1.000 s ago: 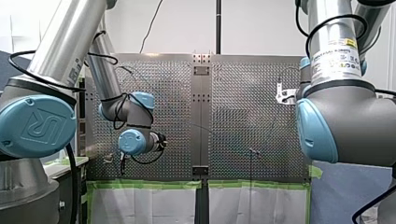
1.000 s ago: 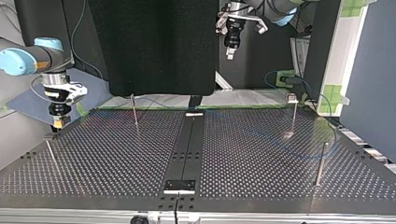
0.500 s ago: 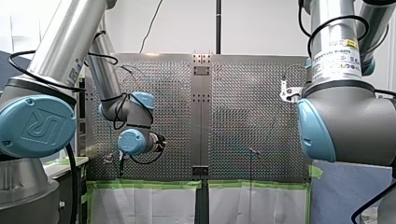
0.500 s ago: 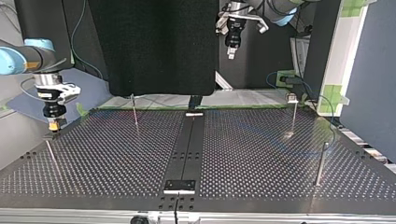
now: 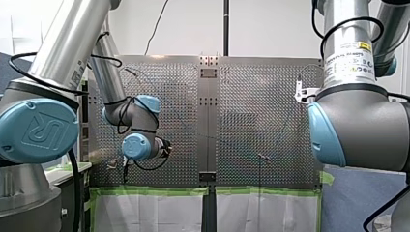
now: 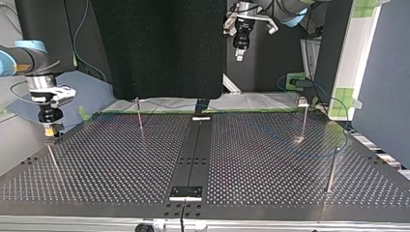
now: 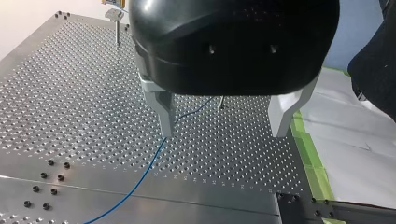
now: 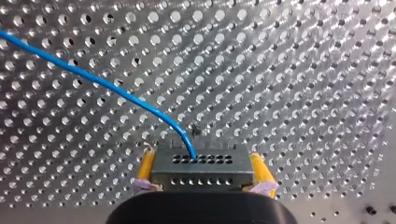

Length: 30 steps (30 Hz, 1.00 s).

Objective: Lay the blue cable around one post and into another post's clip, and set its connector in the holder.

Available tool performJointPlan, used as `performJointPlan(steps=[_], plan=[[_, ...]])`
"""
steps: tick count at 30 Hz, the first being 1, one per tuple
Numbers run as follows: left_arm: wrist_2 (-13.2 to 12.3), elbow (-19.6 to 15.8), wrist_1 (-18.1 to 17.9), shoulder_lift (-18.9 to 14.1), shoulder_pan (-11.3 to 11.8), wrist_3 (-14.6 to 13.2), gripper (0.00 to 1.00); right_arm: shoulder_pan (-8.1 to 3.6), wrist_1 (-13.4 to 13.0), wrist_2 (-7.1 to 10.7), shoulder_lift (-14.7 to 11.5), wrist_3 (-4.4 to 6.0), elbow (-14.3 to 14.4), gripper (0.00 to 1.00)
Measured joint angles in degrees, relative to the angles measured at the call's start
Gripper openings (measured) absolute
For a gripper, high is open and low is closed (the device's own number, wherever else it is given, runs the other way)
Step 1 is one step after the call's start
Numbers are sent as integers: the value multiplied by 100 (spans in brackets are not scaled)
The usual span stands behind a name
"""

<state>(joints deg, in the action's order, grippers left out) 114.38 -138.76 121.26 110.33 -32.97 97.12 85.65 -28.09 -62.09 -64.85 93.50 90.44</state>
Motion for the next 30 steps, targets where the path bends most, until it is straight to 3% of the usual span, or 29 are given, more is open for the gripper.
performJointPlan(steps=[14,30], plan=[[-5,16,35,-1,37,-12,100,-210,-21,34,24,94,-22,0],[-8,18,48,0,55,-18,100,-201,15,145,264,116,-275,0]])
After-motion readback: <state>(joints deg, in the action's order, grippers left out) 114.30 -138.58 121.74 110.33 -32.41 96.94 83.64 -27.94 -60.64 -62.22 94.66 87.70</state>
